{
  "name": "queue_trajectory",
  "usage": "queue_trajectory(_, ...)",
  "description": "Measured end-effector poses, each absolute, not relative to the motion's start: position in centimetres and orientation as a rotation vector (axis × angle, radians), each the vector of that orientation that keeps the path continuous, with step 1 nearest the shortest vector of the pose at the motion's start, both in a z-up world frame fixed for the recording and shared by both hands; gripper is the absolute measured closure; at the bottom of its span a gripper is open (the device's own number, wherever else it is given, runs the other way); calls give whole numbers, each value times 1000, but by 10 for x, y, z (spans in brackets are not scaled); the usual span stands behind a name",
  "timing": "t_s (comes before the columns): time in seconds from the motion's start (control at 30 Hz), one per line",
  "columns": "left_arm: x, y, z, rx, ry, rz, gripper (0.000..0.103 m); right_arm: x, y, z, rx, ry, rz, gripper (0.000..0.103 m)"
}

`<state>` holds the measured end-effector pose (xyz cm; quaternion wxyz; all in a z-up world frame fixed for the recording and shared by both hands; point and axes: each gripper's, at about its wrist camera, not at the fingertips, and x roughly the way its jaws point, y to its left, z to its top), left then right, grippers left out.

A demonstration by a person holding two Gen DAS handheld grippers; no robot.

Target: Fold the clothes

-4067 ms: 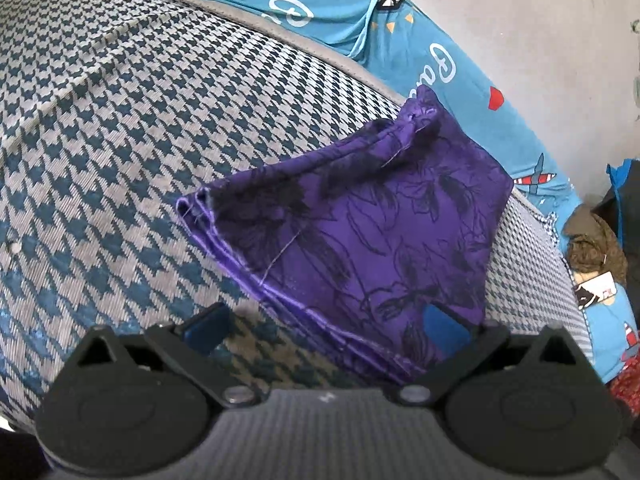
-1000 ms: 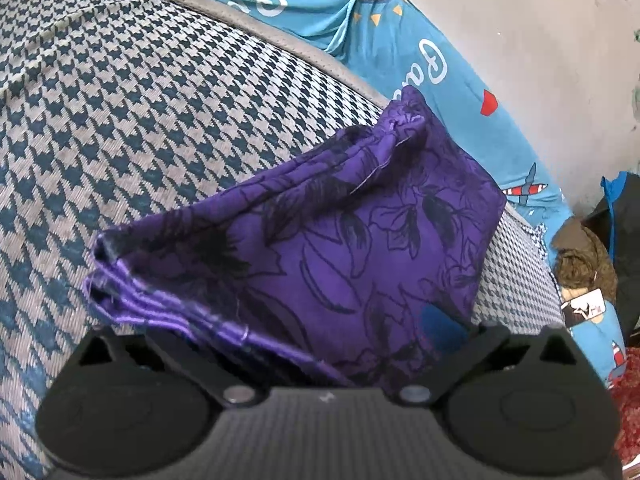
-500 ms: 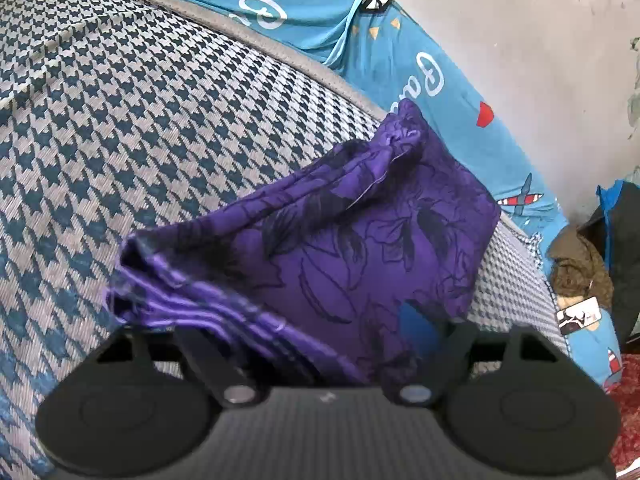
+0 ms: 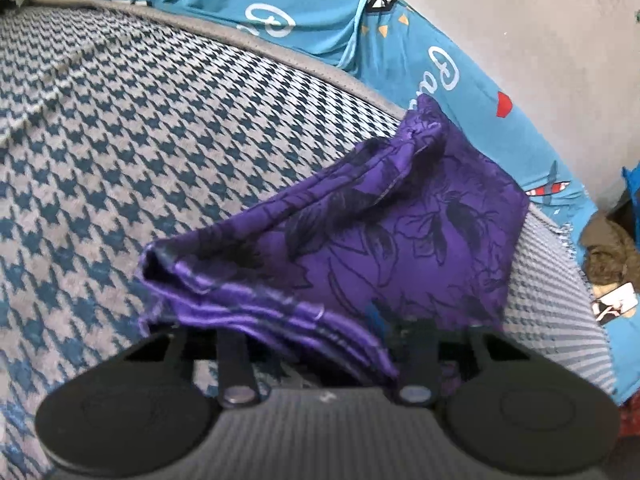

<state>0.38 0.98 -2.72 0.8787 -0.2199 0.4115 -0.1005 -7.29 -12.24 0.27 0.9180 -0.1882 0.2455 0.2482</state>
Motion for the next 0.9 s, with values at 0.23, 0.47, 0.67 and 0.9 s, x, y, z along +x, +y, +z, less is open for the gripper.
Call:
queue_trajectory(0.23, -2, 15, -21, -430, 824, -171, 87, -74, -124, 9, -322, 539, 567, 92)
queue_trajectory(0.47, -10, 30, -11, -439, 793, -153, 88, -75, -121, 23, -237, 579, 601, 92)
queue_trajectory(0.67, -21, 50, -1, -450, 765, -135, 88, -79, -109, 29, -205, 598, 633, 91)
queue_trajectory(0.9, -32, 88, 15, -502, 739, -81, 88, -93, -80, 29, -232, 592, 697, 92)
